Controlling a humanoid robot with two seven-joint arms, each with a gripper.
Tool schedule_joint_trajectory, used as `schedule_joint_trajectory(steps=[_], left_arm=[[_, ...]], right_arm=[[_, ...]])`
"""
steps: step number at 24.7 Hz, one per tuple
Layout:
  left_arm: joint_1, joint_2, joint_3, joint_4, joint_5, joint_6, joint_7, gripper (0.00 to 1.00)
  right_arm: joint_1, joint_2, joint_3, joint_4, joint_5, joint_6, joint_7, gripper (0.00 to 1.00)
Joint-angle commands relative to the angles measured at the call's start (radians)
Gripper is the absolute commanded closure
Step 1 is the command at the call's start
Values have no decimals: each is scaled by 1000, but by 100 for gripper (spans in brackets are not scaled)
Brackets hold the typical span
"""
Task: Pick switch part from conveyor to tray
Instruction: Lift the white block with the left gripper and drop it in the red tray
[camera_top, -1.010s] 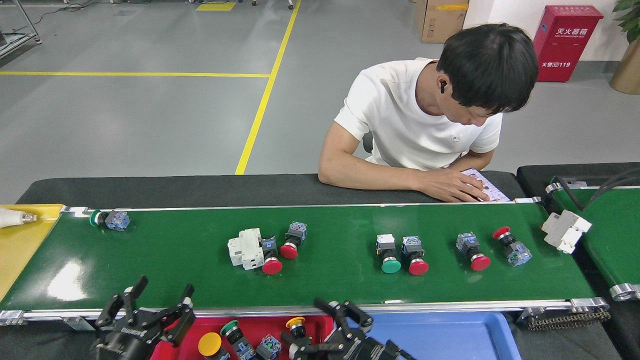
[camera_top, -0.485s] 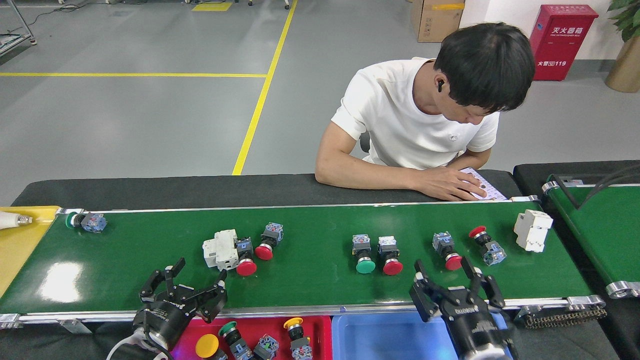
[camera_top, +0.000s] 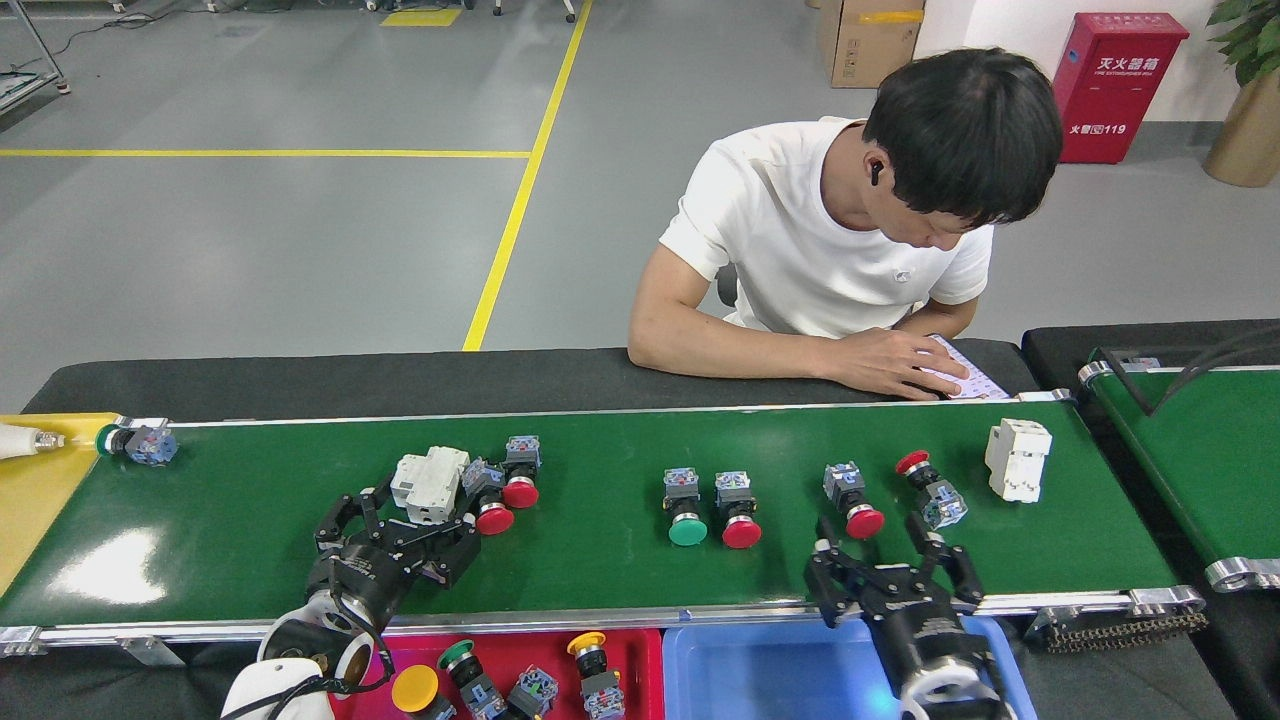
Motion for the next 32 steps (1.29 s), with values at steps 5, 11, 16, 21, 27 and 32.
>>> schedule_joint_trajectory(steps=[5,11,16,21,27,32], left_arm=[[-42,31,-2,52,9,13,75,71],[-19,39,7,9,96,-10,77,90],[93,100,53,-145,190,-39,74,91],[285,146,104,-338,276,-47,72,90],[516,136,150,-574,308,-48,72,90],[581,129,151,-628,326,-48,72,90]], right_arm=[[-115,38,60,131,17,53,-4,36],[-140,42,81,152,15,10,-24,92],[-124,36,83,77,14,-20,-27,91],[72,41,120,-154,14,-256,-28,88],[184,105,247,-191,15,-447,-21,34],[169,138,316,-173,15,-437,1,2]])
